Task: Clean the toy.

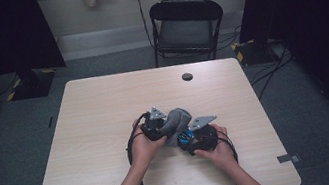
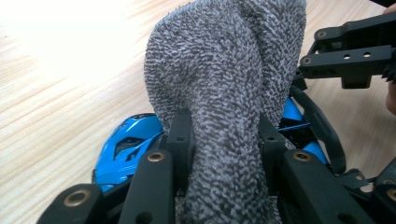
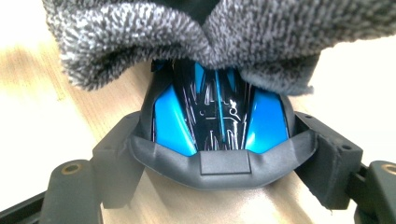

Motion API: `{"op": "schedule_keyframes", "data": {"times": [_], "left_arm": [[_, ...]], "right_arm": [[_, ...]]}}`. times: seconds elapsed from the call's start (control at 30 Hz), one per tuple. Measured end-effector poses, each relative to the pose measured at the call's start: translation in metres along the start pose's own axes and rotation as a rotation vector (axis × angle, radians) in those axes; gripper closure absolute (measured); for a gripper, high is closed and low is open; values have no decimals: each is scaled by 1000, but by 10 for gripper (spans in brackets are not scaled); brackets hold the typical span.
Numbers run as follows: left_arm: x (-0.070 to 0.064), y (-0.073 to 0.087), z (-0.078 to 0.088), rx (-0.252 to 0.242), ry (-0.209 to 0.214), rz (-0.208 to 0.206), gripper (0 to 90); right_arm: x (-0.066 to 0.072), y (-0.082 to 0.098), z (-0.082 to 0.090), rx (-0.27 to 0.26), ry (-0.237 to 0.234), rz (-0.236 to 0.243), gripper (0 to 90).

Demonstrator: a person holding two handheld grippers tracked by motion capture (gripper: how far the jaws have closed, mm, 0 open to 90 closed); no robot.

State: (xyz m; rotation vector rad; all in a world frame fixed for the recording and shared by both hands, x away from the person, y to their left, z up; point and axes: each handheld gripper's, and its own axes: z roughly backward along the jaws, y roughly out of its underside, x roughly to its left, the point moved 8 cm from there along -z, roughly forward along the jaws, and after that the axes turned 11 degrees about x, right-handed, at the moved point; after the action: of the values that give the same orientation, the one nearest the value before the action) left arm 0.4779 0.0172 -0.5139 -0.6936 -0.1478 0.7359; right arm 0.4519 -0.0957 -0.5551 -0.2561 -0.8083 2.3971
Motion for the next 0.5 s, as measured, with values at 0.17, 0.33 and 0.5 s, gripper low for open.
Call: {"op": "schedule_keyframes", "data": {"times": [0.17,0.33,0.5], "left_arm": [[8,2,2,-2,-8,24,668],[18,7,4,1,-8,57,668],[27,10,4,7,-10,88,667]], "right_arm": [[0,0,0,0,0,-1,242],[0,0,0,-1,0,-1,242],[0,0,0,-1,0,-1,242]]}}
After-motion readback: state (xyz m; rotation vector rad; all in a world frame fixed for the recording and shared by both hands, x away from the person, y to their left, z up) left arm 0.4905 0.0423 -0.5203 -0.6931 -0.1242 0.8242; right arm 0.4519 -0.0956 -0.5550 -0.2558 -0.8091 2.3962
